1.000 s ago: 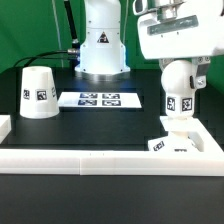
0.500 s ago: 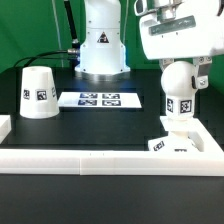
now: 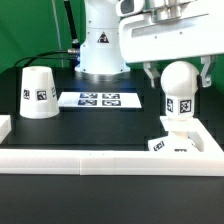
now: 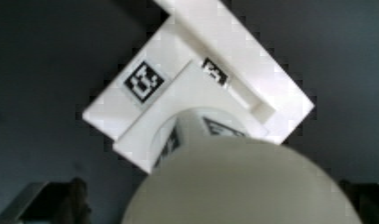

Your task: Assemble lamp

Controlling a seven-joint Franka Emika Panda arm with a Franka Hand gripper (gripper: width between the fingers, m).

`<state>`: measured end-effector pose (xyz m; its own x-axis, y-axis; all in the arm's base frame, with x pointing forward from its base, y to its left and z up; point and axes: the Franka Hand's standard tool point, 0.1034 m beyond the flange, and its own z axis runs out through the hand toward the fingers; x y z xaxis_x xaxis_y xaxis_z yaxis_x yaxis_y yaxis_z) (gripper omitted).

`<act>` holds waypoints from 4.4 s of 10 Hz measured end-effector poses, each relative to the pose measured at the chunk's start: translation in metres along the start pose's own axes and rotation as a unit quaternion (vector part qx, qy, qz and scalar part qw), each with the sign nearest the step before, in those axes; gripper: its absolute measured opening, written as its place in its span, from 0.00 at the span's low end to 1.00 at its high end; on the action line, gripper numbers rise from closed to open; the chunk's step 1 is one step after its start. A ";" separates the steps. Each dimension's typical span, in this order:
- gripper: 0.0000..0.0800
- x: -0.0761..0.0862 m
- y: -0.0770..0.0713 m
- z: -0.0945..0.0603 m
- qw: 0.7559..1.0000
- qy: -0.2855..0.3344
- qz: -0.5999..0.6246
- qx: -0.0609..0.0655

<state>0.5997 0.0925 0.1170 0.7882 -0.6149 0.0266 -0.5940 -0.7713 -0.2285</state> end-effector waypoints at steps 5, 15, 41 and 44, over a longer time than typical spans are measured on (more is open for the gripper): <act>0.87 0.002 -0.001 -0.003 0.984 -0.007 -0.178 -0.001; 0.87 0.002 -0.013 -0.002 0.837 -0.009 -0.546 -0.033; 0.72 0.007 -0.010 -0.003 0.952 0.006 -0.299 -0.060; 0.72 0.004 -0.008 -0.001 0.982 0.006 -0.177 -0.063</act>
Offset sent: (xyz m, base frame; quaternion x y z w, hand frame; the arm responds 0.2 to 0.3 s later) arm 0.0000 0.0000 0.0000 0.0000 0.0000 -0.1938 0.9810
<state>0.6072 0.0959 0.1201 0.9475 -0.3055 0.0943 -0.2986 -0.9510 -0.0807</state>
